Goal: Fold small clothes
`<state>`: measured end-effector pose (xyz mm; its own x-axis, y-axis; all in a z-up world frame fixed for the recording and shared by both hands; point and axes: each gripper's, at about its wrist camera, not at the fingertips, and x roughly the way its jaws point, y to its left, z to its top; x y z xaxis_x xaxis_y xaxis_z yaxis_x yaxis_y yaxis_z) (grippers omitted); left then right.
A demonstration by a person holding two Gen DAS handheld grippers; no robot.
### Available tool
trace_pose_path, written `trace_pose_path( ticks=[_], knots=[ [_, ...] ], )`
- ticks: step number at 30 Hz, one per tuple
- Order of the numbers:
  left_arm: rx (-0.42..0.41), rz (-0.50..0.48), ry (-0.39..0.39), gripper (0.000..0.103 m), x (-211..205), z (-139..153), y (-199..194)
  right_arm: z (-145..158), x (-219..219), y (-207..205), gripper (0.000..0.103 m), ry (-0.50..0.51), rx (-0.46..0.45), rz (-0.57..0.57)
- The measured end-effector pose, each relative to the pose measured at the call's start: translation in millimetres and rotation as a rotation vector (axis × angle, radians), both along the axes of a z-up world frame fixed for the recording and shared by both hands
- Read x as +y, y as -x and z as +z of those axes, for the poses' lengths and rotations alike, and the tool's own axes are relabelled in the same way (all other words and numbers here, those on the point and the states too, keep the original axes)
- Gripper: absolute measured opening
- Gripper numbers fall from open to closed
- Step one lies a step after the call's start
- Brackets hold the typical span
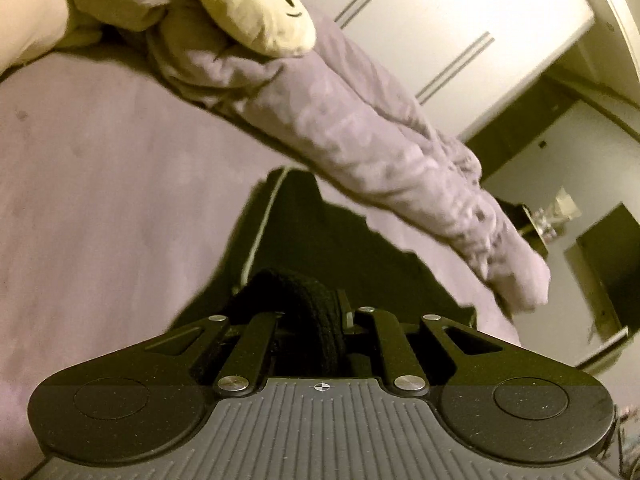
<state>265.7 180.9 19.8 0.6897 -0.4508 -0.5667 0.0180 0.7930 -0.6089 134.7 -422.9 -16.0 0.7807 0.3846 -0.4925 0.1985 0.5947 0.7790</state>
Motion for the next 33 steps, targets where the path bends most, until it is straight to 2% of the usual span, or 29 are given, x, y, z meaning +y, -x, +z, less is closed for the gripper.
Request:
trace_pose_path(
  ticks=[7,12,16,20,23,26,29,33],
  knots=[
    [0.007,0.011,-0.049,0.011,-9,-3,-58,-7,-22,-55,0.009,0.019,-0.004,-0.083],
    [0.03,0.038,-0.053,0.011,-14,-10,-100,-14,-41,-88,0.009,-0.017,0.001,-0.156],
    [0.066,0.065,-0.015,0.011,-16,-23,-133,-25,-47,-121,0.009,-0.026,0.033,-0.187],
    [0.104,0.061,-0.063,0.011,-23,-44,-166,-46,-53,-150,0.009,-0.063,0.063,-0.208],
    [0.137,0.086,-0.048,0.011,-22,-56,-179,-62,-55,-166,0.009,-0.06,0.097,-0.221],
    [0.159,0.091,-0.037,0.011,-22,-58,-187,-71,-59,-176,0.009,-0.099,0.122,-0.241],
    [0.166,0.077,-0.068,0.011,-25,-50,-192,-64,-63,-182,0.009,-0.102,0.123,-0.238],
    [0.214,0.102,-0.068,0.011,-26,-42,-204,-50,-66,-193,0.009,-0.102,0.134,-0.257]
  ],
)
